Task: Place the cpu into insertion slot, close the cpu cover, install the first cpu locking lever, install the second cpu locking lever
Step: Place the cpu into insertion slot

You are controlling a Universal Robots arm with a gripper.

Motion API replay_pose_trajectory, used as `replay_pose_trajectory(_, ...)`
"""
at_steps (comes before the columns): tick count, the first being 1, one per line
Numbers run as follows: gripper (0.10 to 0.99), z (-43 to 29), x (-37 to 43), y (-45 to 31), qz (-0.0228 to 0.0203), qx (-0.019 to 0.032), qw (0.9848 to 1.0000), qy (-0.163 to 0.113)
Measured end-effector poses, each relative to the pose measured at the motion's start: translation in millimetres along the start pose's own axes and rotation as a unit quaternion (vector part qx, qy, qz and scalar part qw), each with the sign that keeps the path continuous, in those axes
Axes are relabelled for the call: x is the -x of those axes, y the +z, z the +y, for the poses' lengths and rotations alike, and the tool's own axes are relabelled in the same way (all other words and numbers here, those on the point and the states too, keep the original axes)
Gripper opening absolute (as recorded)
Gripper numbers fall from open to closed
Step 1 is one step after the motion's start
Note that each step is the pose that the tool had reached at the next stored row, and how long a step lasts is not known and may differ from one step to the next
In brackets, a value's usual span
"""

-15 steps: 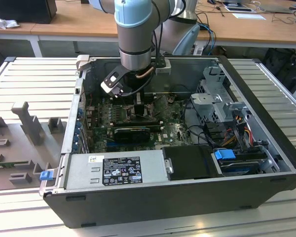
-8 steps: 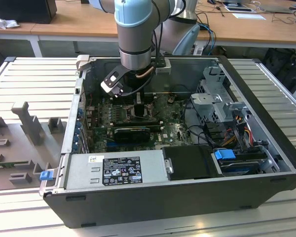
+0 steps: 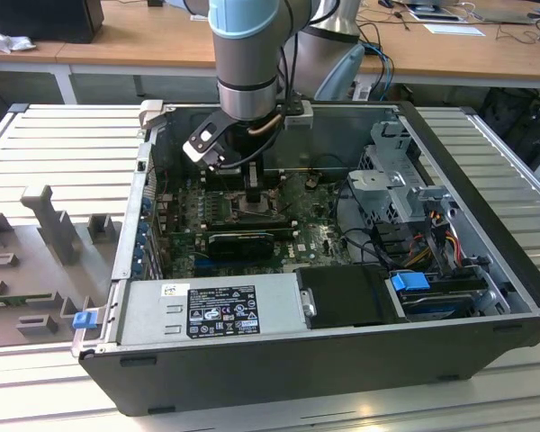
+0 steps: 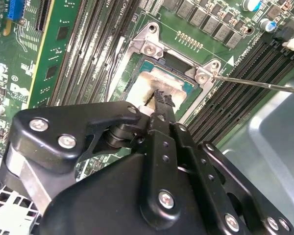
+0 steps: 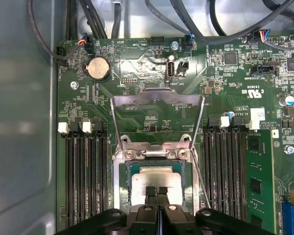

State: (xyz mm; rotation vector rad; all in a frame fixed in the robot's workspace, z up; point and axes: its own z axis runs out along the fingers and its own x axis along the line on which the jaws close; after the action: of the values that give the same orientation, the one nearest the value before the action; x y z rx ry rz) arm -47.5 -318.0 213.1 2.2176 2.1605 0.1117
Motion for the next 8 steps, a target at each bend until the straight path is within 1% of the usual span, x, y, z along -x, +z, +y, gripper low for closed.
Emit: replay_pose_trajectory(8, 0.106, 0.6, -0.2, -6.8, 0.0000, 0.0000, 1.0000, 0.000)
